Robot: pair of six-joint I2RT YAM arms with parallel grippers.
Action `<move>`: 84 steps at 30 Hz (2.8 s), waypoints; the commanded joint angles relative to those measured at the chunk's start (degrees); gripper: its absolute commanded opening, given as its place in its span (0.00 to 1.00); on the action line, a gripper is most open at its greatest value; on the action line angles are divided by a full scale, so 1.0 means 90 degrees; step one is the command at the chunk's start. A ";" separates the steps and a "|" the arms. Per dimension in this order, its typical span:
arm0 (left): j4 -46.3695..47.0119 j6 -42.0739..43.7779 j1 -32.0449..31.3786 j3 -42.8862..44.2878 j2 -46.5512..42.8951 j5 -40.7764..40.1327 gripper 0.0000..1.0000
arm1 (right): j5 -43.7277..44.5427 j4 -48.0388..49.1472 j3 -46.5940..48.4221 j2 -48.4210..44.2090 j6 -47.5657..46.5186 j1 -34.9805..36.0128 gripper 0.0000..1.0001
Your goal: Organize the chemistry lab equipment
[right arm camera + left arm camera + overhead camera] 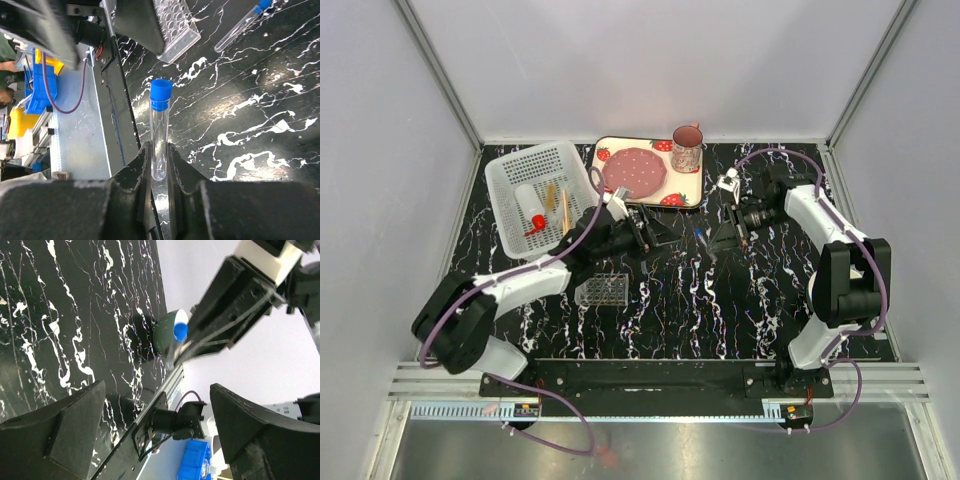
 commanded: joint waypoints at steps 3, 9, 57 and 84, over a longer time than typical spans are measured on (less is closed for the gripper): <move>0.0648 -0.0372 -0.0224 0.0968 0.0882 -0.0178 0.75 | -0.0236 -0.0318 0.0236 -0.0008 -0.0437 0.0266 0.09; 0.0462 -0.0274 -0.0351 0.1291 0.1263 -0.0169 0.66 | -0.0138 -0.0328 0.0236 0.0022 -0.0476 0.0422 0.09; -0.5494 0.2031 -0.0566 -0.1189 -0.3998 -0.4969 0.08 | 0.1171 0.0492 -0.0174 -0.0545 -0.0154 0.0705 0.75; -0.5583 0.2372 -0.0390 -0.1238 -0.3804 -0.6155 0.09 | 0.1259 0.0531 -0.0194 -0.0369 -0.0134 0.0676 0.75</move>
